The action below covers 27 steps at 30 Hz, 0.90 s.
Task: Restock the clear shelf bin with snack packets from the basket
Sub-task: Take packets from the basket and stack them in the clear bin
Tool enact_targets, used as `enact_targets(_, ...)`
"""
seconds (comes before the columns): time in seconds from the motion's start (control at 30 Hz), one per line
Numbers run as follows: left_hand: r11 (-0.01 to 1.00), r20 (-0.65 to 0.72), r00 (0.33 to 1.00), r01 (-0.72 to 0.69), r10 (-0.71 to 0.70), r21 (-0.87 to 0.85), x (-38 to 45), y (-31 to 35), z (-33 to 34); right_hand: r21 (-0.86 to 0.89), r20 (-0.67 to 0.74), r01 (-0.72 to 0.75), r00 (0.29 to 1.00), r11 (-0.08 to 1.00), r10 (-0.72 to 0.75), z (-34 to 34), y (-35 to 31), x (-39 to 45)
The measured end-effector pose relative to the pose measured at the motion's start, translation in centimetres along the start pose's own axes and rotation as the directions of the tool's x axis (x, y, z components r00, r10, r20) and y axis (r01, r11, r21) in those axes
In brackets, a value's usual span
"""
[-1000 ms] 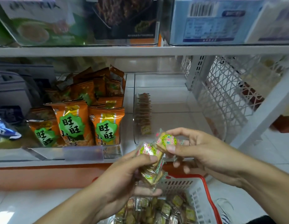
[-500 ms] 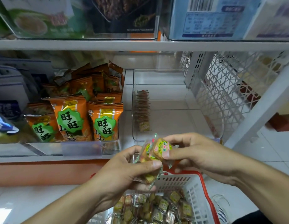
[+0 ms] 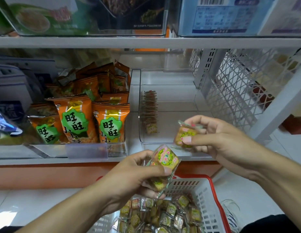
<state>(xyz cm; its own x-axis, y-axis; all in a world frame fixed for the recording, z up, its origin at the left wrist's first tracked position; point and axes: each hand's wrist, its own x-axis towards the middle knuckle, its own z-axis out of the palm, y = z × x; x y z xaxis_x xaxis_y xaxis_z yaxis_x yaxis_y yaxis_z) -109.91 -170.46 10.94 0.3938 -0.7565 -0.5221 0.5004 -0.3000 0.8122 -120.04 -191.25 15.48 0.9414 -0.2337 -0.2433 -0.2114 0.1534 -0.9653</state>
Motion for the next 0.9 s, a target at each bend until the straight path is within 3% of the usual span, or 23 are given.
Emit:
enact_targets(0.13, 0.997, -0.048, 0.997, -0.065, 0.063, -0.033, 0.1, 0.0, 0.3, 0.264, -0.007, -0.131, 0.990, 0.956, 0.138, 0.9, 0.7, -0.1)
enact_targets(0.17, 0.996, -0.063, 0.995, -0.085, 0.082, -0.033, 0.1, 0.0, 0.4, 0.255, 0.000, -0.149, 0.988, 0.955, 0.154, 1.1, 0.8, -0.2)
enact_targets(0.3, 0.992, -0.086, 0.988, -0.130, 0.130, 0.005, 0.2, 0.1, 0.3, -0.078, -0.015, -0.129, 0.992, 0.988, 0.129, 1.8, 1.0, -0.2)
enact_targets(0.43, 0.990, -0.072, 0.988, -0.140, 0.140, 0.003, 0.3, -0.1, 0.3, -0.133, 0.106, -0.228, 0.964, 0.964, 0.243, 2.1, 1.5, -0.4)
enact_targets(0.53, 0.987, -0.064, 0.986, -0.157, 0.154, -0.043, 0.4, -0.1, 0.1, -0.093, 0.117, -0.238, 0.962, 0.967, 0.248, 2.6, 2.0, -0.4)
enact_targets(0.73, 0.978, -0.060, 0.981, -0.190, 0.185, -0.091, 0.5, -0.1, -0.5, 0.153, 0.003, -0.190, 0.981, 0.970, 0.192, 1.9, 1.0, 0.0)
enact_targets(0.9, 0.976, -0.081, 0.975, -0.211, 0.206, -0.057, 0.8, -0.2, -0.7, 0.066, 0.129, -0.241, 0.964, 0.968, 0.231, 1.7, 0.3, -0.3)
